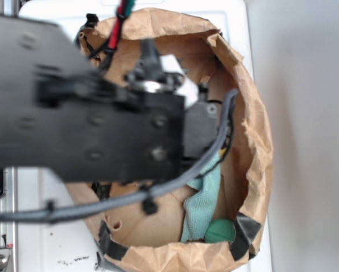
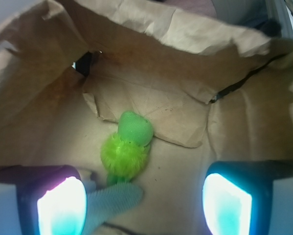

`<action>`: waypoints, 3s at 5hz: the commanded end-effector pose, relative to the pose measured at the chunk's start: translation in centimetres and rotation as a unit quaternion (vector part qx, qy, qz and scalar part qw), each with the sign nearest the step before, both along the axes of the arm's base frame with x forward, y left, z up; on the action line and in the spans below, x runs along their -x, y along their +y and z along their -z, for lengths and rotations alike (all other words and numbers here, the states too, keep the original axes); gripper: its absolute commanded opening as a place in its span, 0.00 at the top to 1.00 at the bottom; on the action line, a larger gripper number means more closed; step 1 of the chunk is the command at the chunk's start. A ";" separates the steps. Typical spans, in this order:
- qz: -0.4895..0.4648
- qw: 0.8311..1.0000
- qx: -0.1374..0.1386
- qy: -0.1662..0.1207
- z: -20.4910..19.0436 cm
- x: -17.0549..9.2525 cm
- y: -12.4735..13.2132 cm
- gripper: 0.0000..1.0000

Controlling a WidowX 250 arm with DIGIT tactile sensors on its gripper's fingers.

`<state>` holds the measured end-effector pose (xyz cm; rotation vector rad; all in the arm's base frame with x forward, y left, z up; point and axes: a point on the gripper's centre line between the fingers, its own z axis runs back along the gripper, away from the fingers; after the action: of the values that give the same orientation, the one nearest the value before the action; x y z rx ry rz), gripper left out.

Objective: Grab the green animal.

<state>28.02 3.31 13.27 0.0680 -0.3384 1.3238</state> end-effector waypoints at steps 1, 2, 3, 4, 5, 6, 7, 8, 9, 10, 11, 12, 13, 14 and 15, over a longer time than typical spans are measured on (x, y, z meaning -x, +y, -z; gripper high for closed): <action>-0.013 1.000 0.010 -0.015 1.5 0.1 2.1 0.00; -0.013 1.000 0.010 -0.015 1.5 0.1 2.1 0.00; -0.013 1.000 0.010 -0.015 1.5 0.1 2.1 0.00; -0.013 1.000 0.010 -0.015 1.5 0.1 2.1 0.00; -0.013 1.000 0.010 -0.015 1.5 0.1 2.1 0.00; -0.013 1.000 0.010 -0.015 1.5 0.1 2.1 0.00; -0.015 1.000 0.010 -0.013 3.3 -0.5 2.4 0.00; -0.015 0.999 0.022 -0.022 3.2 -0.9 3.4 0.00; -0.035 0.998 0.041 -0.031 3.5 -0.9 5.5 0.00; -0.042 0.997 0.045 -0.036 3.5 -0.8 6.4 0.00; -0.046 0.998 0.038 -0.032 4.0 -1.1 6.3 0.00; -0.052 0.998 0.011 -0.033 5.2 -1.5 5.3 0.00; -0.055 0.998 0.005 -0.019 6.3 -1.4 4.9 0.00; -0.065 0.998 -0.007 -0.022 7.3 -0.9 4.5 1.00; -0.081 0.996 -0.020 -0.031 7.9 -0.7 4.4 1.00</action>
<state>29.54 7.47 4.54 0.1048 -0.4015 1.4910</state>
